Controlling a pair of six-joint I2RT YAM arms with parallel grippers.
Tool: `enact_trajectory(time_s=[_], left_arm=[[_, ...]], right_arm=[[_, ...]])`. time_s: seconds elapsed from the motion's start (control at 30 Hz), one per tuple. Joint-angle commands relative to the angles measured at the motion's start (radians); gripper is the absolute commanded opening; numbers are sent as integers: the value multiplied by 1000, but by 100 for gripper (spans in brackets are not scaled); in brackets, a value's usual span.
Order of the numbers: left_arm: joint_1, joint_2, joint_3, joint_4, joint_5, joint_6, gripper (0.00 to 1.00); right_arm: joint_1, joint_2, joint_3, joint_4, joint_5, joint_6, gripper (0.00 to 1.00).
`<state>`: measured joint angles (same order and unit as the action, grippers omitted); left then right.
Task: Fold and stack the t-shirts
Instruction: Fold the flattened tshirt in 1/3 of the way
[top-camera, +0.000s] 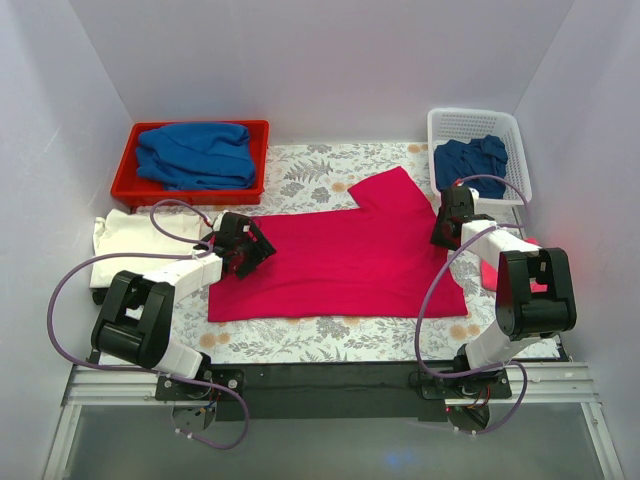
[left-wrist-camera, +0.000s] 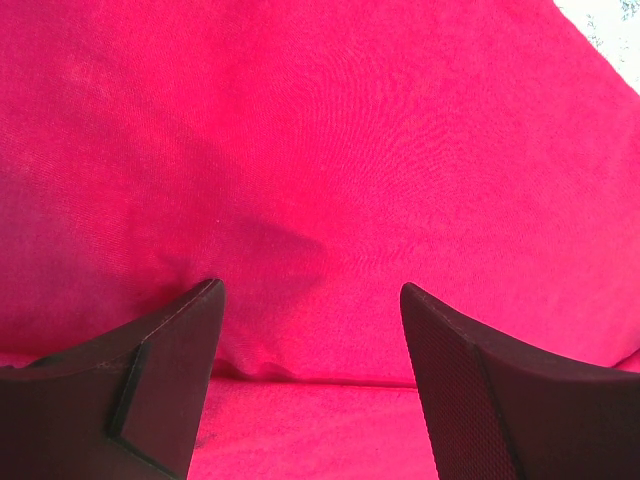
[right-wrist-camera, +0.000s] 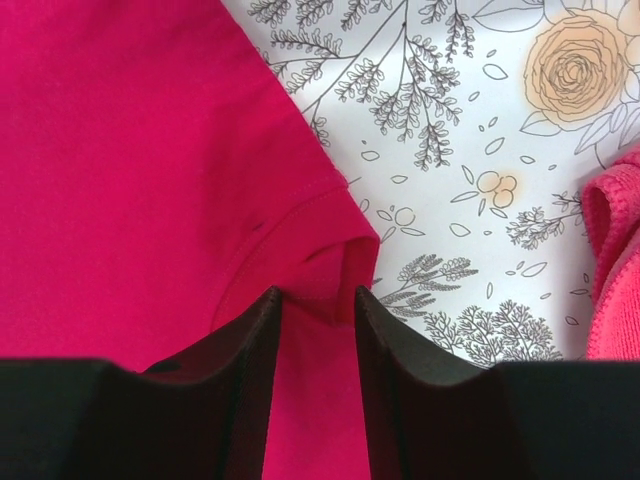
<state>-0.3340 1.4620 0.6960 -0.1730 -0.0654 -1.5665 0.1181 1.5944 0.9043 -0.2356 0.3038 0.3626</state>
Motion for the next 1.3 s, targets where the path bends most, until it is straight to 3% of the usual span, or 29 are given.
enact_trajectory(time_s=[0.0, 0.17, 0.27, 0.3, 0.33, 0.5, 0.93, 1.1, 1.27], left_arm=[[3, -8, 0, -39, -7, 16, 70], [3, -17, -1, -45, -16, 19, 70], [3, -22, -1, -46, -19, 19, 70], [3, -22, -1, -48, -19, 19, 70], [3, -20, -1, -48, -20, 19, 70], [3, -17, 0, -46, -16, 17, 70], [3, -31, 13, -46, -8, 19, 70], [3, -38, 31, -34, 15, 32, 70], [1, -32, 57, -20, 44, 28, 70]], right_arm=[[-3, 16, 13, 53, -32, 4, 41], [-3, 62, 19, 65, -60, 7, 36], [-3, 65, 16, 65, -65, 9, 20], [-3, 62, 15, 65, -63, 12, 7], [-5, 52, 12, 62, -61, 13, 1], [2, -34, -8, 1, -40, 16, 1], [14, -448, -160, -215, -81, 38, 1], [17, -562, -222, -309, -103, 128, 1], [22, -706, -257, -415, -23, 254, 1]])
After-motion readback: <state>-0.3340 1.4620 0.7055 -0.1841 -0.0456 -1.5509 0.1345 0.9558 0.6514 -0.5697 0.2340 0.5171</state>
